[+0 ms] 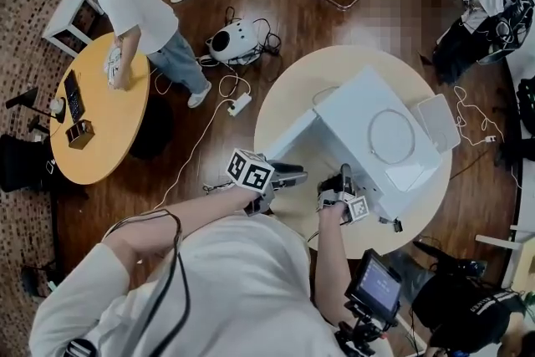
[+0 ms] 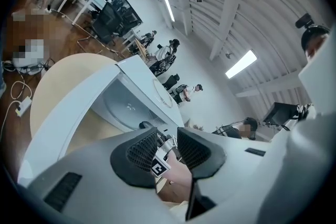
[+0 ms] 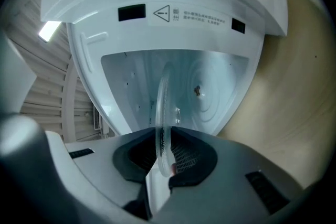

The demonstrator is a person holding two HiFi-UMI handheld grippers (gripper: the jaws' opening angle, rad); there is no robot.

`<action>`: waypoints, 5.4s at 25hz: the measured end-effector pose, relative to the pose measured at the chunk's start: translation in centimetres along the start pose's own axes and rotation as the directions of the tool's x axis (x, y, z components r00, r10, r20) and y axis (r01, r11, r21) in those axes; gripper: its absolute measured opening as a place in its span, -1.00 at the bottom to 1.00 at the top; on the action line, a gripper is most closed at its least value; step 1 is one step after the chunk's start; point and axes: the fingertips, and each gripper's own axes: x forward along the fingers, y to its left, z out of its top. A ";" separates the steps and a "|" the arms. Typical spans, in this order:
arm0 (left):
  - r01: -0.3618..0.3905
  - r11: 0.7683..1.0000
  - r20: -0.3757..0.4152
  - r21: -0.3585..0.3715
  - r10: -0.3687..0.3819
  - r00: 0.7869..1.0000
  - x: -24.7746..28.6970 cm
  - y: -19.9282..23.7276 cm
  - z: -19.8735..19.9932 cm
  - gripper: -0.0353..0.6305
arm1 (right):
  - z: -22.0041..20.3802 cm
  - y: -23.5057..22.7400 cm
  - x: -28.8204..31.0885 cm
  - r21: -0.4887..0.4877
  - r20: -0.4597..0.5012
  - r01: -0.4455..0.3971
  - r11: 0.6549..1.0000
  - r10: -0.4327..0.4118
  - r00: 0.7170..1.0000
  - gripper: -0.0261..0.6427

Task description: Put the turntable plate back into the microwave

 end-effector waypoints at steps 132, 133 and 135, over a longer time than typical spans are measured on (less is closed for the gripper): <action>-0.219 0.925 0.156 -0.310 0.277 0.948 21.2 22.2 2.3 -0.63 | 2.1 -8.3 4.5 0.216 0.067 0.256 0.942 -0.276 0.959 -0.83; -0.229 0.921 0.161 -0.314 0.289 0.944 20.9 22.3 2.3 -0.63 | 2.1 -8.4 4.6 0.218 0.070 0.256 0.942 -0.276 0.959 -0.83; -0.254 0.915 0.162 -0.313 0.315 0.935 20.2 22.4 2.0 -0.63 | 2.2 -8.8 4.4 0.222 0.083 0.258 0.940 -0.282 0.956 -0.83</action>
